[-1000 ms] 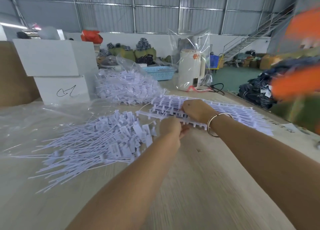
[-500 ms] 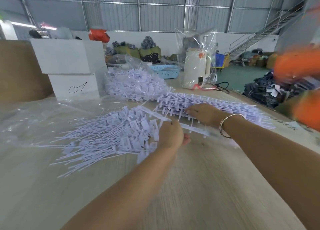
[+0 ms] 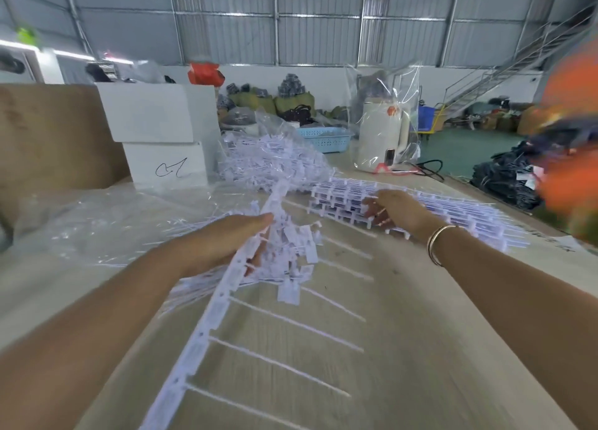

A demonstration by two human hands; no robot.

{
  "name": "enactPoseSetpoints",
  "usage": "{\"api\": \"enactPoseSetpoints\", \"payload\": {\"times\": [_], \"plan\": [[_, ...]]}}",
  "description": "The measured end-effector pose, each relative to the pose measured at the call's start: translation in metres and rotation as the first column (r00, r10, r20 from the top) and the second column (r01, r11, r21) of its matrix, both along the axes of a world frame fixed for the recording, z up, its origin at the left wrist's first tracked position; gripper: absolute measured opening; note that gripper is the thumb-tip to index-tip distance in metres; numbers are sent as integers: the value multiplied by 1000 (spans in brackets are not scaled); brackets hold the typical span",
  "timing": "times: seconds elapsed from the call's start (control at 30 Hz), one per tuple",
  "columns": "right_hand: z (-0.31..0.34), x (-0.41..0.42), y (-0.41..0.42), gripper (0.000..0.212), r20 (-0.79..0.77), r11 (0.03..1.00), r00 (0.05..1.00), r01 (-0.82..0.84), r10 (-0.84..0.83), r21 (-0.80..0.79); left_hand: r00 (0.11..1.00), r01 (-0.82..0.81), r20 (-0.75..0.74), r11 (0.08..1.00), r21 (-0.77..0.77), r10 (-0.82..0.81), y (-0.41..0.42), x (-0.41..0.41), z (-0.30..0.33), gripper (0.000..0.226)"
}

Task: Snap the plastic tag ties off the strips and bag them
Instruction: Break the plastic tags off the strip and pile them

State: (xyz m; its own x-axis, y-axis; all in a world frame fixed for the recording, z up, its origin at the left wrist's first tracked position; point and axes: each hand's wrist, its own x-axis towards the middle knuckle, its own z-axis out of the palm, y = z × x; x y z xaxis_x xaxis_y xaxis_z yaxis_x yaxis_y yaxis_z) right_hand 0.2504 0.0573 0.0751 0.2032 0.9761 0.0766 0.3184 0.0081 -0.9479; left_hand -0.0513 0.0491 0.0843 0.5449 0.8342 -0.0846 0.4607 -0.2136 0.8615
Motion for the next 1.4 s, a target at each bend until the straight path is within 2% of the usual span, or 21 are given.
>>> {"api": "enactPoseSetpoints", "payload": {"times": [0.07, 0.1, 0.23, 0.3, 0.4, 0.47, 0.53, 0.63, 0.73, 0.8, 0.87, 0.9, 0.97, 1.03, 1.13, 1.27, 1.4], "plan": [[-4, -8, -8, 28, -148, 999, 988, -42, 37, -29, 974, 92, -214, 994, 60, -77, 2, -9, -3, 57], [-6, -8, -11, 26, -216, 1000, 976, -26, 23, -10, 956, 129, -274, 989, 68, -106, 2, -12, -5, 59], [-8, 5, -23, 21, -521, 987, 846, 155, -111, 42, 912, 143, -399, 986, 85, -98, 3, -18, -12, 63], [-6, 4, -30, 21, -459, 990, 882, 135, -109, 24, 858, 167, -507, 978, 125, -82, 4, -19, -15, 61], [-7, -25, -42, 28, -127, 997, 990, -69, 64, -37, 791, 248, -605, 952, 178, -92, -1, -12, -14, 53], [-12, -52, -50, 27, 121, 971, 966, -216, 227, -101, 792, 288, -599, 937, 196, -118, -3, -7, -13, 58], [-18, -75, -56, 25, 202, 951, 930, -289, 307, -114, 792, 305, -598, 928, 213, -123, -3, -4, -13, 55], [-23, -90, -62, 20, 152, 954, 942, -297, 301, -44, 784, 302, -613, 922, 241, -96, -5, -7, -19, 51], [-26, -92, -66, 32, 71, 948, 946, -313, 316, -50, 803, 279, -595, 907, 316, -40, -12, -14, -22, 35], [-29, -93, -70, 36, 34, 933, 934, -352, 355, -70, 866, 200, -499, 931, 307, -22, -19, -13, -19, 16], [-34, -95, -72, 36, -52, 922, 923, -385, 382, -46, 928, 134, -373, 947, 292, -16, -32, -4, -19, 9], [-38, -96, -72, 36, -104, 919, 915, -394, 389, -27, 938, 127, -345, 943, 309, -14, -39, 4, -22, 10], [-47, -98, -73, 36, -186, 919, 903, -394, 388, 2, 924, 147, -381, 904, 401, 18, -54, 19, -33, 21], [-54, -99, -72, 32, -232, 924, 897, -380, 377, 31, 907, 111, -401, 848, 519, 126, -64, 29, -46, 30], [-60, -98, -71, 22, -198, 920, 899, -387, 390, 55, 919, -37, -286, 779, 626, 273, -69, 32, -57, 23], [-66, -99, -71, 19, -176, 911, 894, -401, 412, 95, 937, -39, -225, 721, 692, 267, -69, 26, -67, 7], [-66, -95, -71, 27, -179, 895, 877, -432, 446, 113, 925, 15, -264, 667, 745, 275, -70, 18, -67, 30]]}}
